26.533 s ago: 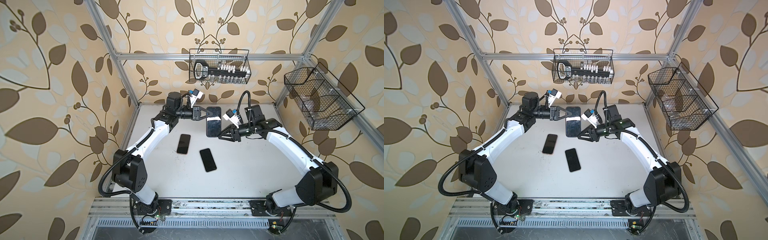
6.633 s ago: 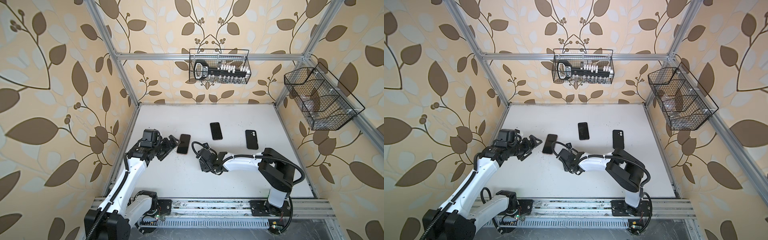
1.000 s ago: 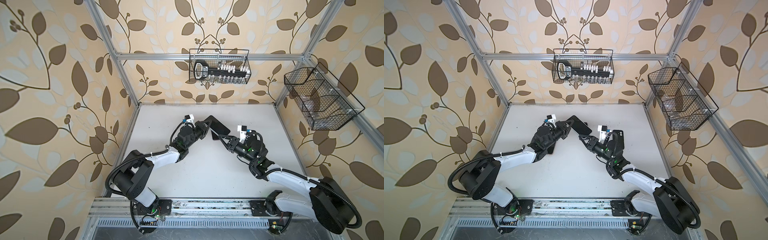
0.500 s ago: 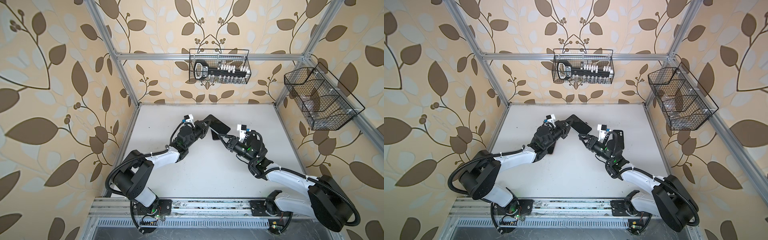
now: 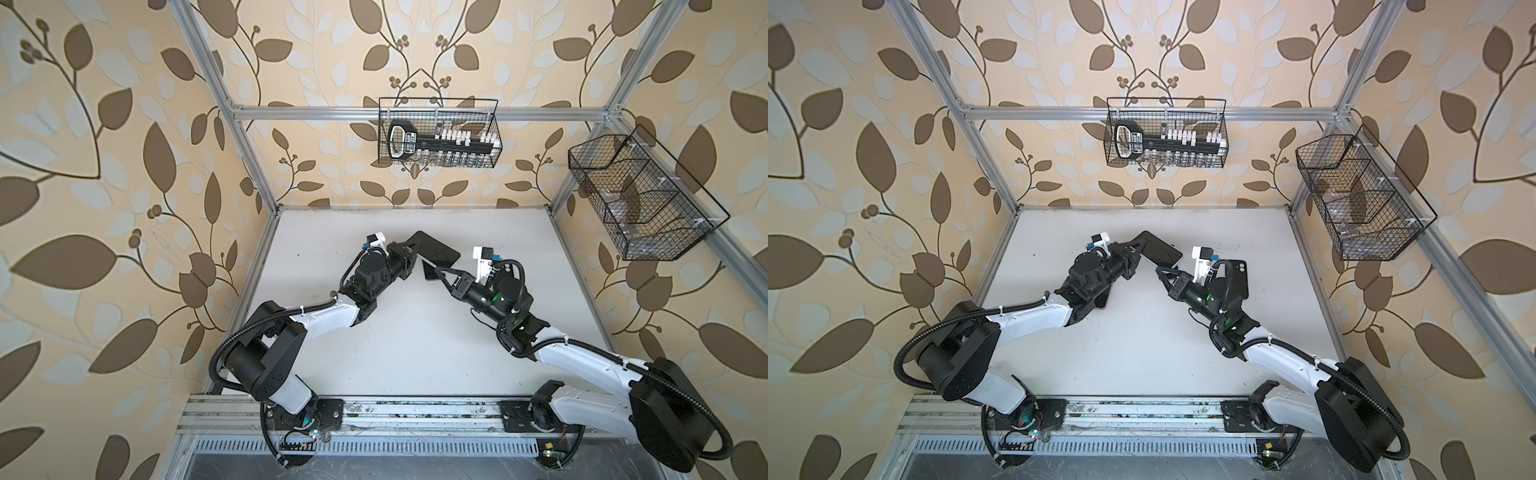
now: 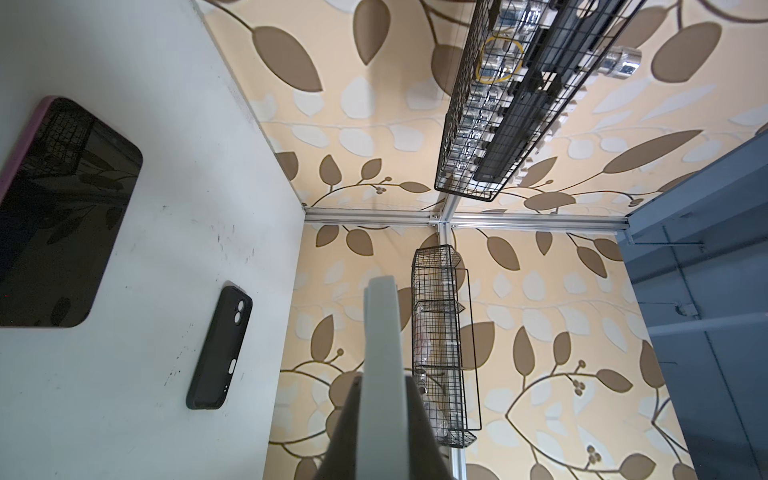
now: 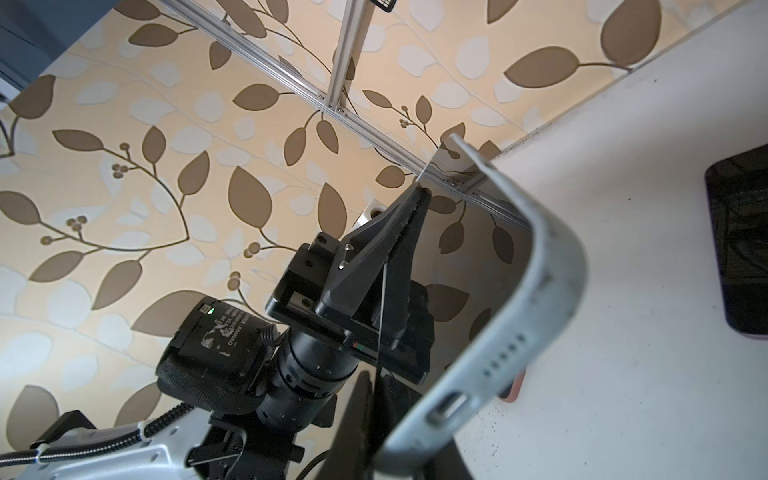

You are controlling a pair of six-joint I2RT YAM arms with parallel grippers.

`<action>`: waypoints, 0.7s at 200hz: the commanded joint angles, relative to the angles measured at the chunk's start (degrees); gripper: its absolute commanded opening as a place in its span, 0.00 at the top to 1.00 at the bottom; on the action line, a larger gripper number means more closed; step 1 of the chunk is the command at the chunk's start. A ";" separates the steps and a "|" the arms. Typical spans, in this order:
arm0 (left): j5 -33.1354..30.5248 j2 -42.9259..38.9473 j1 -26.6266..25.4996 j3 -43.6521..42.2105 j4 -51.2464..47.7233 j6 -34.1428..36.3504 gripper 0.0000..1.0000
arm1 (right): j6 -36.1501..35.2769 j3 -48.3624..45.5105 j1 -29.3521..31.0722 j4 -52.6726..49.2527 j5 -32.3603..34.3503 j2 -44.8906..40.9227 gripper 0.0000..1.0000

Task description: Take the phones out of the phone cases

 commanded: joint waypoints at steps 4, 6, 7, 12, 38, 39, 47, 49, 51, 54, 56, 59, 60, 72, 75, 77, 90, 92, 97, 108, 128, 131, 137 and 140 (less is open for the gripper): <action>-1.01 -3.57 -0.51 0.98 0.08 0.91 1.00 | -15.26 0.69 1.19 -8.91 5.90 -0.92 0.99; -0.98 -3.57 -0.55 0.96 0.13 0.74 1.00 | -15.77 0.62 1.25 -9.09 6.15 -0.99 0.99; -0.90 -3.57 -0.53 0.95 0.14 0.65 1.00 | -16.02 0.61 1.26 -9.18 6.26 -1.02 0.99; -0.78 -3.61 -0.52 1.02 0.14 0.22 1.00 | -17.09 0.60 1.53 -9.62 6.81 -1.05 0.99; -0.07 -3.73 -0.51 1.61 -0.53 -1.60 1.00 | -20.96 -1.02 2.18 -8.48 8.51 -0.80 1.00; -0.09 -3.74 -0.51 1.63 -0.63 -1.66 1.00 | -21.07 -1.09 2.17 -8.44 8.59 -0.83 1.00; 0.12 -4.19 -0.51 1.83 -1.54 -2.06 1.00 | -22.14 -1.71 2.34 -7.71 9.19 -0.85 1.00; 0.14 -4.23 -0.53 1.83 -1.71 -2.07 1.00 | -22.32 -1.82 2.38 -7.56 9.30 -0.80 1.00; 0.14 -4.30 -0.51 1.90 -1.77 -2.10 1.00 | -22.55 -1.96 2.30 -7.42 9.33 -0.77 1.00; 0.06 -4.47 -0.55 1.92 -1.93 -2.08 1.00 | -22.83 -2.16 2.32 -7.23 9.36 -0.63 1.00; 0.10 -4.63 -0.58 1.98 -2.07 -2.03 1.00 | -23.09 -2.24 2.33 -7.13 9.36 -0.57 1.00; 0.14 -4.84 -0.53 2.00 -2.40 -1.99 1.00 | -23.44 -2.37 2.31 -6.89 9.38 -0.47 1.00; 0.09 -4.82 -0.56 2.00 -2.53 -1.99 1.00 | -23.55 -2.42 2.27 -6.85 9.37 -0.41 1.00; -0.12 -6.50 -0.51 2.18 -4.35 -1.93 1.00 | -24.53 -2.97 2.27 -6.48 9.67 0.15 1.00; -0.25 -6.97 -0.55 2.25 -4.80 -1.86 1.00 | -24.75 -3.01 2.18 -6.27 9.70 0.30 1.00; -0.29 -7.23 -0.58 2.26 -5.09 -1.76 1.00 | -24.91 -3.18 2.16 -6.10 9.71 0.39 1.00; -0.62 -8.48 -0.52 2.68 -7.47 -1.40 1.00 | -25.62 -3.83 2.07 -5.05 9.55 1.18 1.00; -0.60 -8.64 -0.51 2.77 -7.85 -1.31 1.00 | -25.65 -3.98 2.00 -4.81 9.48 1.24 1.00; -0.57 -9.02 -0.52 3.00 -8.72 -1.08 1.00 | -25.68 -4.43 1.86 -4.06 9.28 1.61 1.00; -0.66 -9.90 -0.52 3.47 -10.47 -0.88 1.00 | -25.75 -5.21 1.62 -2.83 8.95 2.13 1.00; -0.41 -10.50 -0.54 4.33 -11.77 -1.00 1.00 | -25.75 -6.23 1.32 -1.04 7.90 3.05 1.00; -0.32 -10.51 -0.53 4.37 -11.59 -1.02 1.00 | -25.76 -6.28 1.28 -0.97 7.87 3.14 1.00; -0.13 -10.43 -0.51 4.59 -11.38 -1.18 1.00 | -25.82 -6.34 1.28 -1.01 7.80 3.36 1.00; 0.00 -10.42 -0.55 4.68 -11.36 -1.33 1.00 | -25.93 -6.41 1.30 -1.01 7.72 3.52 1.00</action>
